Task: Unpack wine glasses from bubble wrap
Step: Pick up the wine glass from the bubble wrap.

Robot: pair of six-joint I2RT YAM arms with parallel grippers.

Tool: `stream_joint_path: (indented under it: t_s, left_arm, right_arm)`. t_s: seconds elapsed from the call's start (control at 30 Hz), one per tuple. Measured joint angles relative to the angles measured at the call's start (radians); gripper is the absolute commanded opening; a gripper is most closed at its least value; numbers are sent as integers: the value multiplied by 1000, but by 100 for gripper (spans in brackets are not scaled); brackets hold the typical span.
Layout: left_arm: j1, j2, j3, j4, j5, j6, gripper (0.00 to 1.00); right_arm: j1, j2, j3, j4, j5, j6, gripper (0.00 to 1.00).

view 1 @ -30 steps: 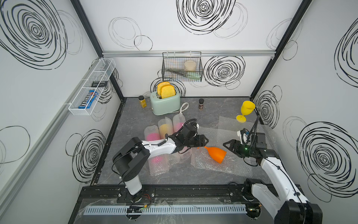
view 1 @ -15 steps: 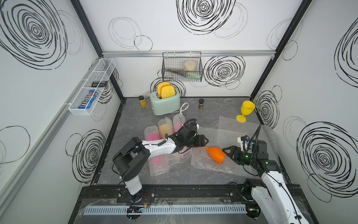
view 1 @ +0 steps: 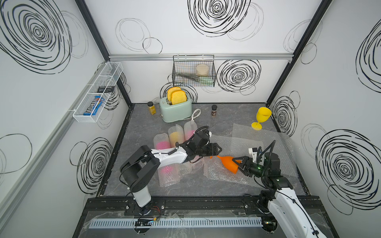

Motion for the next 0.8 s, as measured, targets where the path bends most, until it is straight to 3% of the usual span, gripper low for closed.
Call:
stream_joint_path:
  t_s: [0.33, 0.6, 0.8]
  left_arm:
    - [0, 6, -2, 9, 15, -4, 74]
    - [4, 6, -2, 10, 24, -5, 74]
    - [21, 3, -3, 11, 38, -8, 74]
  right_arm:
    - [0, 139, 19, 170, 18, 24, 36]
    - [0, 174, 92, 171, 19, -4, 6]
    - [0, 174, 115, 134, 34, -42, 2]
